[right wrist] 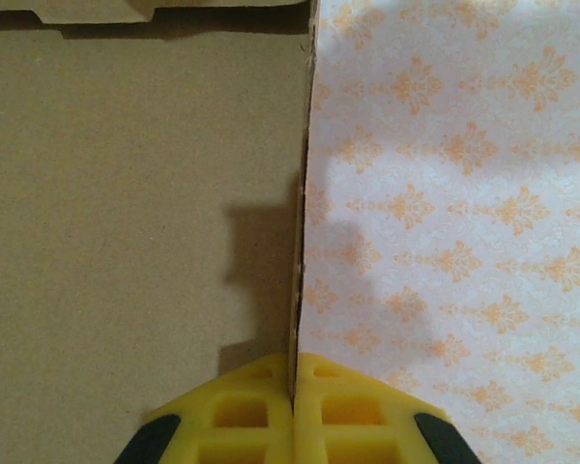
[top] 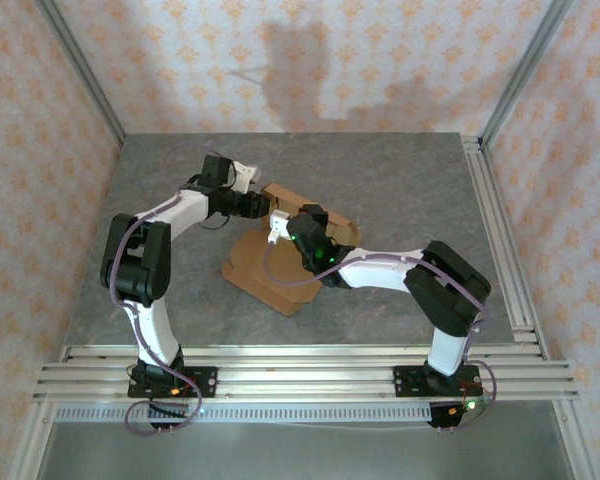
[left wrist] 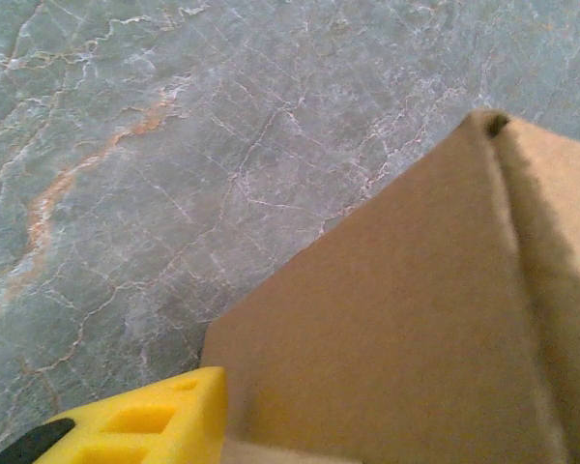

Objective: Fold the paper box

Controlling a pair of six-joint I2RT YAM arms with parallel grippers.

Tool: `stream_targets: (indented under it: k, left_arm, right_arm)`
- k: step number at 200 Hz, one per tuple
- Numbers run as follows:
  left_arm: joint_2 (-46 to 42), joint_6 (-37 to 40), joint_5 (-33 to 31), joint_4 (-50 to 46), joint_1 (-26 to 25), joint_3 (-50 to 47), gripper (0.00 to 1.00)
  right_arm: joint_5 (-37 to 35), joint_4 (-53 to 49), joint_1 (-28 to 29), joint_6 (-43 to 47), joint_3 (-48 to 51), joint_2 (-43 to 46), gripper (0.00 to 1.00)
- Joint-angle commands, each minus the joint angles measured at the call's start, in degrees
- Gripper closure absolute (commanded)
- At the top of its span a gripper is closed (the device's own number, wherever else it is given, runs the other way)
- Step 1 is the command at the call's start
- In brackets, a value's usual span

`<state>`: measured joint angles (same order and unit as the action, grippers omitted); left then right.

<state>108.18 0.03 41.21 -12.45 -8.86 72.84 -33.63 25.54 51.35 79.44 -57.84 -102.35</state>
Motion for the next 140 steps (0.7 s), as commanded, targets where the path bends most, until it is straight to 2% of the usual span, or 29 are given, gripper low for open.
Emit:
stream_targets:
  k: [1, 38, 52, 67, 70, 98, 140]
  left_arm:
    - [0.52, -0.03, -2.62, 0.06, -0.73, 1.34, 0.62]
    - [0.45, -0.03, -2.71, -0.16, -0.8, 1.34, 0.68]
    - [0.36, 0.06, -2.92, -0.22, -0.82, 1.28, 0.75]
    - [0.36, 0.22, -3.37, -0.43, -1.02, 1.26, 0.78]
    - [0.33, 0.28, -3.41, -0.43, -1.06, 1.25, 0.82]
    - [0.54, 0.83, -3.93, -0.82, -1.25, 1.34, 0.86]
    - [-0.1, 1.73, -5.87, -0.92, -1.5, 0.84, 0.86]
  right_arm:
    - [2.14, -4.64, 0.93, -2.29, -1.69, 1.36, 1.0]
    - [2.17, -5.93, 0.96, -3.58, -2.23, 1.24, 1.0]
    - [2.16, -6.28, 1.03, -4.0, -2.4, 1.1, 1.0]
    - [2.16, -6.51, 1.03, -4.82, -2.61, 1.18, 1.0]
    - [2.25, -6.62, 1.01, -5.01, -2.68, 1.19, 1.0]
    - [3.1, -8.51, 1.08, -8.04, -3.58, 1.83, 0.88]
    - [6.97, -13.09, 1.12, -17.39, -3.9, 5.35, 0.55]
